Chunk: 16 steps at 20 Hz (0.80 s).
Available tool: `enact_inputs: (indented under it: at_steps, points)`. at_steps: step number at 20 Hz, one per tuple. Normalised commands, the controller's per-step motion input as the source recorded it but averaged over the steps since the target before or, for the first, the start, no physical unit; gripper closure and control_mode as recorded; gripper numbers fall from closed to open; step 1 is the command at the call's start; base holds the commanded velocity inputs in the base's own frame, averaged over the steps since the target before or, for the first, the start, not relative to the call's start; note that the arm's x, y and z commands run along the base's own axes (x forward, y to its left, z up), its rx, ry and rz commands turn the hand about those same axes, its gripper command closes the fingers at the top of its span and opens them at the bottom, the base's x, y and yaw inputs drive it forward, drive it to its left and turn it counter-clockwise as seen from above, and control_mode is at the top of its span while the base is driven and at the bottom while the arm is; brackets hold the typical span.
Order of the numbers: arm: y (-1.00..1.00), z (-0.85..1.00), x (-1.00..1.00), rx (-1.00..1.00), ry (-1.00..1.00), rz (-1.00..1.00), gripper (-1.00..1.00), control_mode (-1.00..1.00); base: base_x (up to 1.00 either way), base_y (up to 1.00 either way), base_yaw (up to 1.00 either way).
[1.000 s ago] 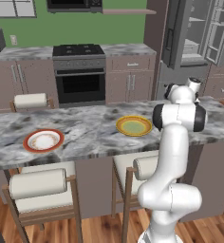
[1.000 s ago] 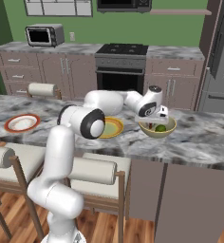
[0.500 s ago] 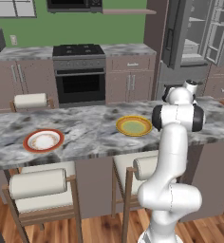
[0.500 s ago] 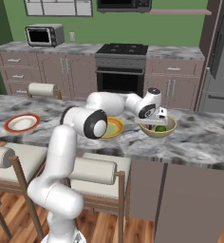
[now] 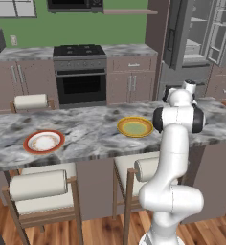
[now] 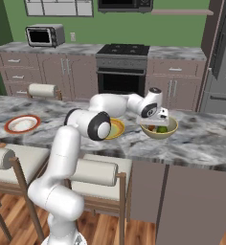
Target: Pick the chicken drumstick and lime from their plates and place them in the bowl. Then put the bowl in the fridge.
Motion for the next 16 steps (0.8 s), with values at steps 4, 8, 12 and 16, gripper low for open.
enact_inputs:
  at_steps: [4,8,12,16]
  points:
    - [-0.09,0.06,0.04,0.00,0.00,0.00,-1.00,-1.00,0.00,0.00,0.00]
    - [-0.08,0.18,-0.01,0.00,0.00,0.00,-1.00,-1.00,0.00,0.00,0.00]
    - [0.00,0.33,-0.18,0.00,0.00,0.00,-1.00,-1.00,0.00,0.00,0.00]
    - [0.16,0.10,-0.50,0.00,0.00,0.01,-1.00,-1.00,0.00,0.00,0.00]
